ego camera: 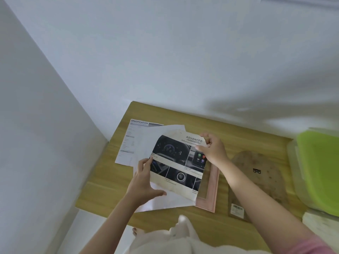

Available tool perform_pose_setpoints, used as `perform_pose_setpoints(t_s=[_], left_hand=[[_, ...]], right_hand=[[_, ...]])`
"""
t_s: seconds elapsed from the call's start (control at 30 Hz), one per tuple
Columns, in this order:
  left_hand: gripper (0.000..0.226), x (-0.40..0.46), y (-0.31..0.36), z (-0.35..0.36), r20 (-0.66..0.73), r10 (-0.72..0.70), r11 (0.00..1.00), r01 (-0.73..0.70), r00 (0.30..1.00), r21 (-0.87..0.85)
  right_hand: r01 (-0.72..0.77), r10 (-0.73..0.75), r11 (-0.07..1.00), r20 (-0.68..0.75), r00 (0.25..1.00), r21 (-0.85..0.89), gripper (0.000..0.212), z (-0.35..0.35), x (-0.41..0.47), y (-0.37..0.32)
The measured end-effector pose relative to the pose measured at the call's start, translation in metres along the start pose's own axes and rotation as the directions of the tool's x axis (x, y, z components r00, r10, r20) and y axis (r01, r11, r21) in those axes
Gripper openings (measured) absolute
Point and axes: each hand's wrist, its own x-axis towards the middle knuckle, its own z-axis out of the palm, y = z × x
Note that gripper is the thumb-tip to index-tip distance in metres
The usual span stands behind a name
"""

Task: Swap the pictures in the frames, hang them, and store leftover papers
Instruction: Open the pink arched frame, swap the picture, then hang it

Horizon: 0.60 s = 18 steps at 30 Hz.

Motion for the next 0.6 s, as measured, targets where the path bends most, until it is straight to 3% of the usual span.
perform_pose_setpoints(t_s=[0.13,0.6], left_hand=[[0.134,0.003,-0.007,-0.002,-0.025,0.011,0.994,-0.009,1.000,0.105],[0.128,0.038,-0.054,-0.067,-0.051,0.015,0.971,-0.003,0.999,0.239]], right_hand=[[0.002,-0.002,1.000,-0.007,1.000,0.026,0.037,0.008,0.004,-0.005],[-0.015,0.014,0.995,0.006,1.000,0.096,0.042,0.064,0.035,-0.048]])
